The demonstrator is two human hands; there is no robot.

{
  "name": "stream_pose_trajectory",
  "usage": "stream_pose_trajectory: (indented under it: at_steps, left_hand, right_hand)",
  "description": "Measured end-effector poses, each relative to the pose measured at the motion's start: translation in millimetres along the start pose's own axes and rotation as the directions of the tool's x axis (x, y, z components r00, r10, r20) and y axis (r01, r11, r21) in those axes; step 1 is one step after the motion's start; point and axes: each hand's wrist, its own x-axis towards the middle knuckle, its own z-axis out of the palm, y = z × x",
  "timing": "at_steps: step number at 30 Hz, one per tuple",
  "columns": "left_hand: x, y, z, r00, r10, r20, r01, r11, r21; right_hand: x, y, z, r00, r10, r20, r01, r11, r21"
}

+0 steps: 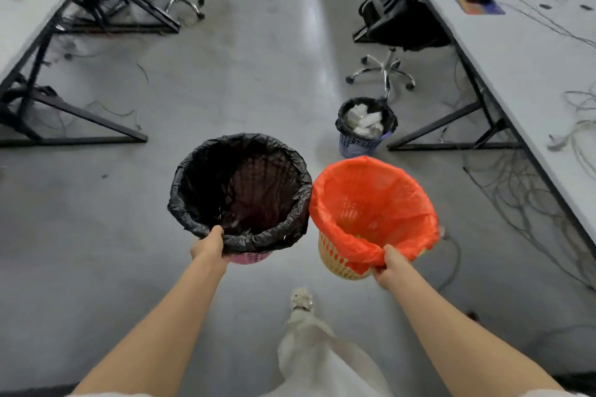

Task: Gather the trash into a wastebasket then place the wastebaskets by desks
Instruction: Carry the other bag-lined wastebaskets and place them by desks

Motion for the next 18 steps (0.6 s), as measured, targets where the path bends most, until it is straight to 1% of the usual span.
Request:
stream_pose_trajectory:
  at_steps: [3, 5, 9, 12, 13, 15, 18]
  left_hand:
    - [31.1, 63.2, 59.6, 1.000, -0.008, -0.026, 0.008, 1.000, -0.013]
    - [45.7, 100.6, 90.7, 0.999, -0.003, -0.042, 0.002, 1.000, -0.028]
    - [85.0, 171.2, 151.1, 0.998, 0.006, -0.055, -0.009, 0.998, -0.058]
    - [131.5, 234.0, 202.9, 1.000, 0.003, -0.017, -0.004, 0.999, -0.047]
    - [141.8, 247.4, 214.9, 1.000, 0.012, -0.018, -0.012, 0.999, -0.046]
    - [185.1, 294.2, 254.1, 1.000, -0.001, -0.006, 0.001, 0.999, -0.032]
    - [233.9, 360.0, 307.8, 0.999, -0.021, 0.024, 0.020, 0.999, 0.031]
  right_hand:
    - [11.5, -59.5, 78.1, 1.000, -0.017, 0.020, 0.018, 0.998, -0.058]
    - [15.7, -89.2, 123.3, 1.000, -0.022, 0.009, 0.022, 0.998, -0.065]
    - [26.5, -146.5, 216.7, 0.999, -0.018, 0.051, 0.022, 0.997, -0.078]
    - [35.1, -190.9, 303.4, 0.998, -0.034, 0.062, 0.039, 0.996, -0.082]
    - [36.4, -202.0, 320.2, 0.997, -0.043, 0.058, 0.047, 0.996, -0.070]
    - [48.6, -232.0, 384.7, 0.997, -0.032, 0.071, 0.037, 0.998, -0.057]
    - [62.3, -269.6, 467.3, 0.997, -0.047, 0.061, 0.049, 0.998, -0.042]
